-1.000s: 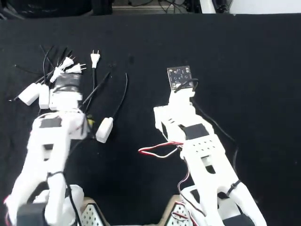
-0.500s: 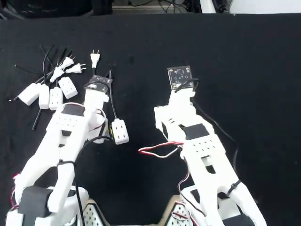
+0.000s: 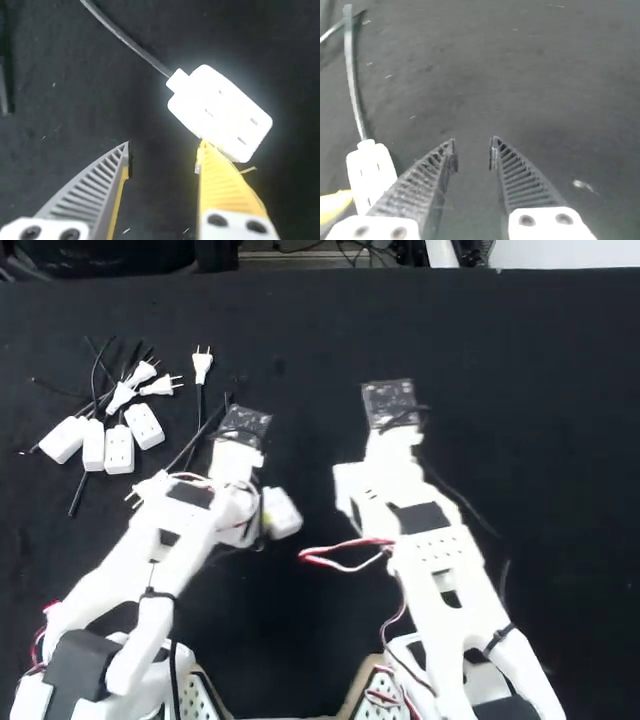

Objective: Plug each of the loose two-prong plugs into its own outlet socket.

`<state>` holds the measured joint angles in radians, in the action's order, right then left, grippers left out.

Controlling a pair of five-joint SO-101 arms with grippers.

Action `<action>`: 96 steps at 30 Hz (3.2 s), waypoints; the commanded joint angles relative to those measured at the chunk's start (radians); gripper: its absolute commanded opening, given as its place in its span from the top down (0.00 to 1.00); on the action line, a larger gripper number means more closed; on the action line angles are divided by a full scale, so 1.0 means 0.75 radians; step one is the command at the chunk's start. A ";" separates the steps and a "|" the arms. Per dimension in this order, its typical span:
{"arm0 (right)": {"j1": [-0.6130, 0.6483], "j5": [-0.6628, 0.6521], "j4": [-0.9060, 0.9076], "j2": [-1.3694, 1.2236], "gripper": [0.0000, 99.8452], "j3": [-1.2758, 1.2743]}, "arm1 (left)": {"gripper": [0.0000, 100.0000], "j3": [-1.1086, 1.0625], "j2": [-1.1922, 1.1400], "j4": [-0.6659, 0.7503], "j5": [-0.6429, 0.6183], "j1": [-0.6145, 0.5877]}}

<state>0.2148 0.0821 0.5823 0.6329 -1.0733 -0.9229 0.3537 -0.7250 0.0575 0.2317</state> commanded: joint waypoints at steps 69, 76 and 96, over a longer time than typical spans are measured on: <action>0.213 -0.004 -0.158 -0.001 0.89 -0.085 | 0.78 0.375 0.033 -0.446 0.137 -0.699; 0.211 -0.004 -0.158 -0.001 0.89 -0.087 | 0.78 0.363 0.027 -0.043 0.190 -0.572; 0.211 -0.006 -0.160 -0.001 0.89 -0.085 | 0.78 1.073 -0.865 -0.229 0.501 -0.594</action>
<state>0.3652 0.0821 0.4641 0.6237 -1.1485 -0.2325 -0.2417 -0.8493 0.3828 -0.1979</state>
